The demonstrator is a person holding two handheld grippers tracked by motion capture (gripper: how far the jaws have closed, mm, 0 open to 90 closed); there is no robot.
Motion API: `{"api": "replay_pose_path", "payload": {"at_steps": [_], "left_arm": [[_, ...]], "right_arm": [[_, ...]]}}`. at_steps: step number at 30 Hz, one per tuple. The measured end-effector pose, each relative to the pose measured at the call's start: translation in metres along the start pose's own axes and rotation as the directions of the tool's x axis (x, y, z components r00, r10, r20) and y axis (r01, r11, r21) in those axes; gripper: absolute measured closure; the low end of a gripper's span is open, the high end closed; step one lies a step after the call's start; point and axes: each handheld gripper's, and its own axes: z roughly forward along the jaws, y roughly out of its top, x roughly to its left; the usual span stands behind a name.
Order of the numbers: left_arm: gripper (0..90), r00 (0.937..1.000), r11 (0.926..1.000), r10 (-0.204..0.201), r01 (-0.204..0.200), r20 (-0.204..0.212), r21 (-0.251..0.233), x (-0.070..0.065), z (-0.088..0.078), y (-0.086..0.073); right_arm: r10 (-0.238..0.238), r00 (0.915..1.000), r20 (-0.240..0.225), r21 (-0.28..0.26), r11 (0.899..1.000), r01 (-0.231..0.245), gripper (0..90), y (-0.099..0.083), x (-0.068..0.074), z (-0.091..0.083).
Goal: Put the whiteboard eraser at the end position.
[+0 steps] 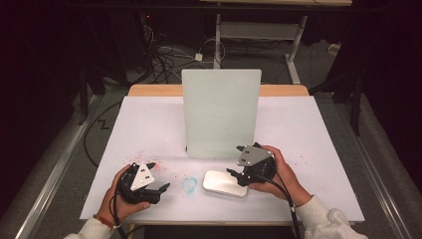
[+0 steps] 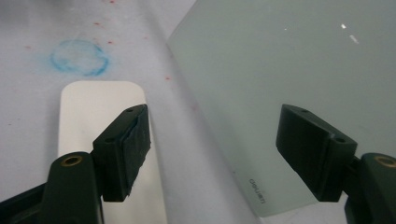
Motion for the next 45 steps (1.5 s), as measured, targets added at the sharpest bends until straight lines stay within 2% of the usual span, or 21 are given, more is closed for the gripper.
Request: {"api": "replay_pose_path", "payload": {"at_steps": [6,8,10,16,22,30,39,45], "left_arm": [[19.3,1.0000,1.0000,-0.003,0.003,-0.002,-0.003,0.000,0.000,0.000],[19.3,1.0000,1.0000,-0.001,0.001,-0.002,-0.002,0.000,0.000,0.000],[19.3,1.0000,1.0000,0.000,0.000,-0.003,-0.002,0.000,0.000,0.000],[19.3,1.0000,1.0000,-0.002,0.002,-0.005,-0.002,0.000,0.000,0.000],[19.3,1.0000,1.0000,-0.003,0.003,-0.005,-0.005,0.000,0.000,0.000],[19.3,1.0000,1.0000,-0.004,0.004,-0.007,-0.008,0.000,-0.001,0.000],[19.3,1.0000,0.9999,-0.005,0.005,-0.008,-0.011,0.000,-0.001,0.001],[19.3,1.0000,0.9999,-0.004,0.004,-0.006,-0.010,-0.001,-0.001,0.001]], "right_arm": [[0.023,0.9977,0.063,0.000,1.000,-0.023,25.0,-0.002,-0.007,-0.005],[0.028,0.9977,0.062,-0.001,1.000,-0.028,26.1,-0.003,-0.009,-0.008],[0.027,0.9968,0.075,-0.025,0.999,-0.025,24.3,-0.005,-0.009,-0.011],[0.077,0.9866,0.144,-0.046,0.996,-0.071,22.3,-0.011,-0.017,-0.019],[0.117,0.9752,0.188,-0.064,0.992,-0.106,21.4,-0.021,-0.026,-0.029],[0.149,0.9664,0.210,-0.067,0.988,-0.137,21.1,-0.033,-0.033,-0.040],[0.149,0.9604,0.235,-0.055,0.989,-0.140,20.4,-0.046,-0.035,-0.049],[0.176,0.9528,0.248,-0.064,0.984,-0.165,18.6,-0.056,-0.037,-0.057]]}}
